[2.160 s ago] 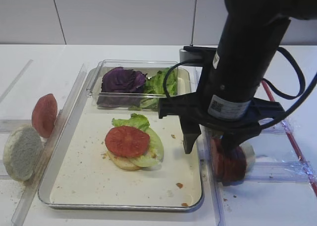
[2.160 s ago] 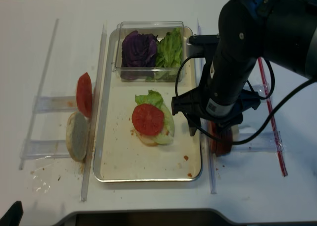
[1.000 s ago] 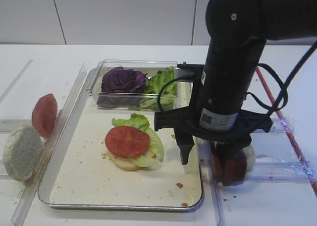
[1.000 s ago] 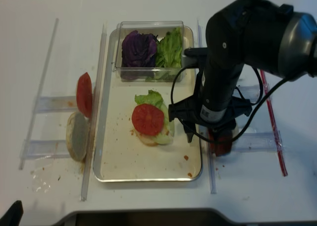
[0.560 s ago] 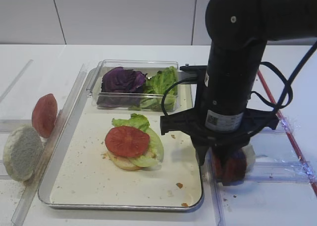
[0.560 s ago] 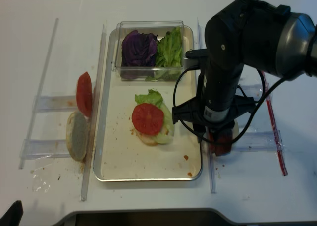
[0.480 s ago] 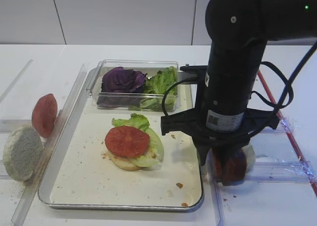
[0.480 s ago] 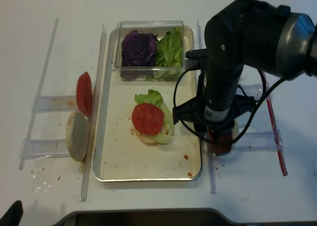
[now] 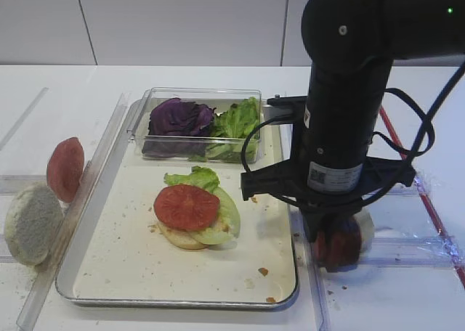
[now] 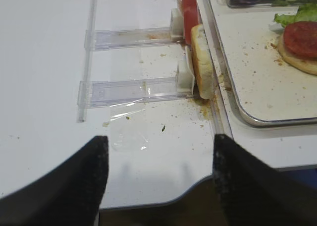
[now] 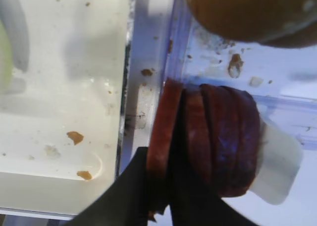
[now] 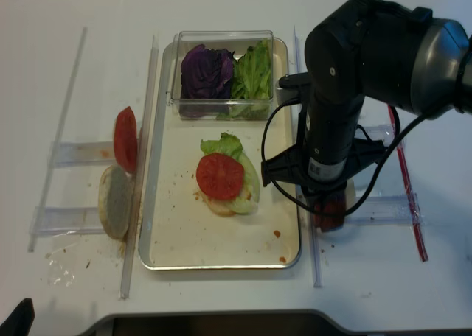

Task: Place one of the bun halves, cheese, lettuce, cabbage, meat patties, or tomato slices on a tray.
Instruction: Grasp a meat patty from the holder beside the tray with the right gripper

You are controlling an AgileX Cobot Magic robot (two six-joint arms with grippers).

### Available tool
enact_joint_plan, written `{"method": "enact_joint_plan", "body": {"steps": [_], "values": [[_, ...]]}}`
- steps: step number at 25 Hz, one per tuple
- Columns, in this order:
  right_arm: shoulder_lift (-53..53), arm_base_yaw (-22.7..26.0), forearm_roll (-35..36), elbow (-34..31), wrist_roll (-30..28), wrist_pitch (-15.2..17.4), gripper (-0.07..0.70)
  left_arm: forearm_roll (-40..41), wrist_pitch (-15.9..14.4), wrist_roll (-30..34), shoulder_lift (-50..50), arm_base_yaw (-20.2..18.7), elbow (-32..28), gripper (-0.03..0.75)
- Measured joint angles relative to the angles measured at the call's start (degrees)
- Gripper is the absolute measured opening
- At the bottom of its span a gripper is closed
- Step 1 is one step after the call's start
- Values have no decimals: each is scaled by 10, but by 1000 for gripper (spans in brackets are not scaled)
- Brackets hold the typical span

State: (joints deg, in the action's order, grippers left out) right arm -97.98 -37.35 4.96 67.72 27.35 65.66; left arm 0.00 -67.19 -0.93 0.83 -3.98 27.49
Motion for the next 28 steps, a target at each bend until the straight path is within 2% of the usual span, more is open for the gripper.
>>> {"method": "enact_joint_plan", "body": {"steps": [28], "values": [[29,0,5,0,0,22,113,0,0,0,0,0,0,433]]}}
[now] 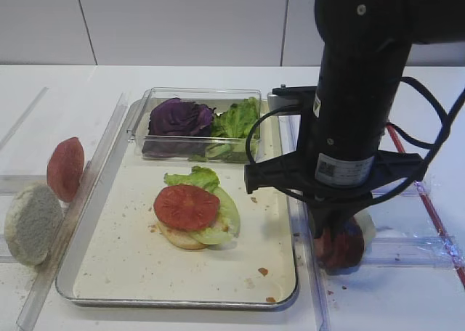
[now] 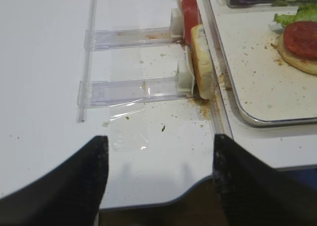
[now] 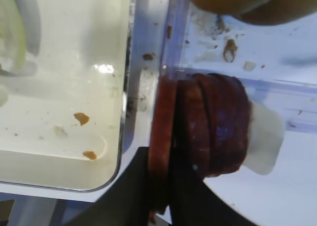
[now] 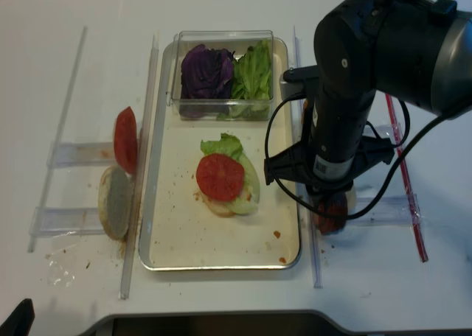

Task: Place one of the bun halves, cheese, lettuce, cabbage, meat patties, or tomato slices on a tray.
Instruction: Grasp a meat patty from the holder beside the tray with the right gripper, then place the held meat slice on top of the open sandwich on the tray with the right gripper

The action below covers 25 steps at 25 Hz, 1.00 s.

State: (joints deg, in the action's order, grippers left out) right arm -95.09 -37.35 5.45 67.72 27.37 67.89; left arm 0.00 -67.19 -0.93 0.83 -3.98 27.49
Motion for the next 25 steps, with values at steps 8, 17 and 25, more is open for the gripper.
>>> {"method": "enact_joint_plan", "body": {"steps": [8,17,25], "values": [[0,0,0,20,0,10,113,0,0,0,0,0,0,433],[0,0,1,57,0,19,111,0,0,0,0,0,0,433],[0,0,60,58,-42,11,111,0,0,0,0,0,0,433]]}}
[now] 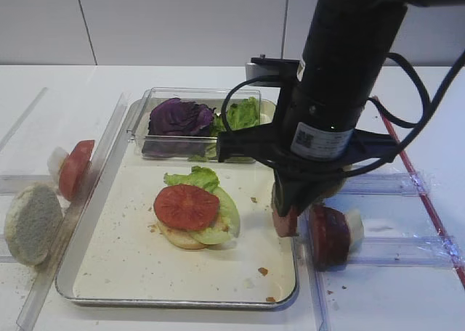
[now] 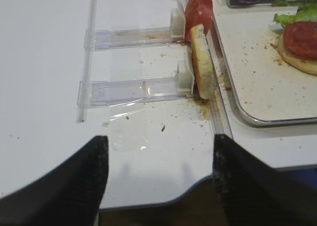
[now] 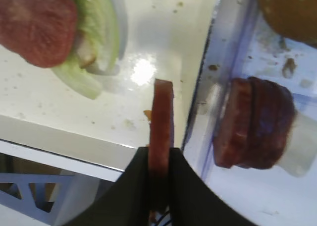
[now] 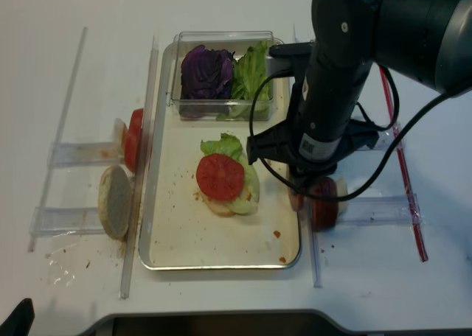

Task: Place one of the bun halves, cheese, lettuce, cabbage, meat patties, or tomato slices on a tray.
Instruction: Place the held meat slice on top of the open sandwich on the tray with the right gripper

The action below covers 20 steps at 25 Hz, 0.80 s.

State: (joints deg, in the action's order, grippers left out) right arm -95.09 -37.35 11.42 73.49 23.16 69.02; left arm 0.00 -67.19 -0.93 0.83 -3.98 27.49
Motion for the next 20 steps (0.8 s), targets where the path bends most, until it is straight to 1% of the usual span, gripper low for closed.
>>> {"method": "enact_joint_plan", "body": {"steps": [3,6,12,15,16,18,20], "values": [[0,0,34,0,-31,-30,110,0,0,0,0,0,0,433],[0,0,80,0,-73,-71,110,0,0,0,0,0,0,433],[0,0,208,0,-179,-146,101,0,0,0,0,0,0,433],[0,0,254,0,-226,-181,99,0,0,0,0,0,0,433],[0,0,263,0,-232,-192,99,0,0,0,0,0,0,433],[-2,0,275,0,-245,-206,98,0,0,0,0,0,0,433],[-13,0,283,0,-254,-210,97,0,0,0,0,0,0,433]]}}
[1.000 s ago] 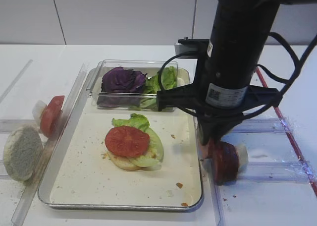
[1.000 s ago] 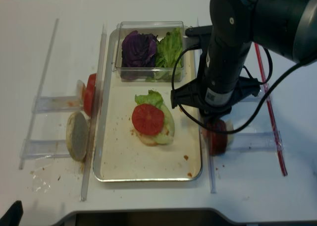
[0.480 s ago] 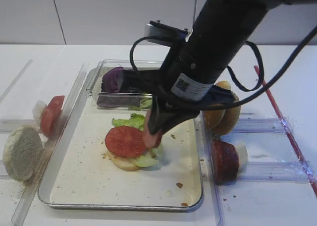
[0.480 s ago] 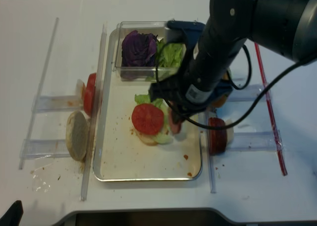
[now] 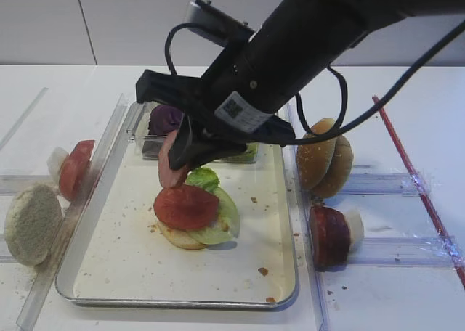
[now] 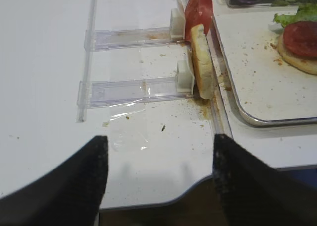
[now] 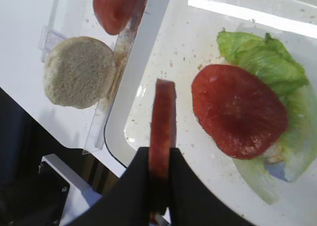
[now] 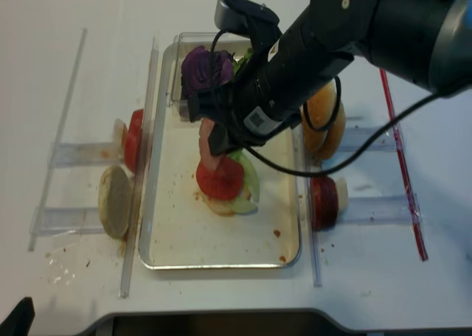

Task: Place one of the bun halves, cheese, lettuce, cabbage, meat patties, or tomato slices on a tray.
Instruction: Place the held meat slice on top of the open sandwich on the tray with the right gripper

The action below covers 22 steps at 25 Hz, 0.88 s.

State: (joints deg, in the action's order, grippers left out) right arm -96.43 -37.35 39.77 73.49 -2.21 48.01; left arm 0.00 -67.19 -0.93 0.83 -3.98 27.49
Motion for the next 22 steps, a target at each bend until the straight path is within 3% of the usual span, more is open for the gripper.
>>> {"method": "enact_joint_plan", "body": {"steps": [6,12,17,22], "values": [[-48,3,79,0,-85,2,97,0,0,0,0,0,0,433],[-72,69,181,-1,-179,73,91,0,0,0,0,0,0,433],[-91,103,214,-3,-217,124,90,0,0,0,1,0,0,433],[-123,104,229,-3,-233,140,90,0,0,0,1,0,0,433]]}}
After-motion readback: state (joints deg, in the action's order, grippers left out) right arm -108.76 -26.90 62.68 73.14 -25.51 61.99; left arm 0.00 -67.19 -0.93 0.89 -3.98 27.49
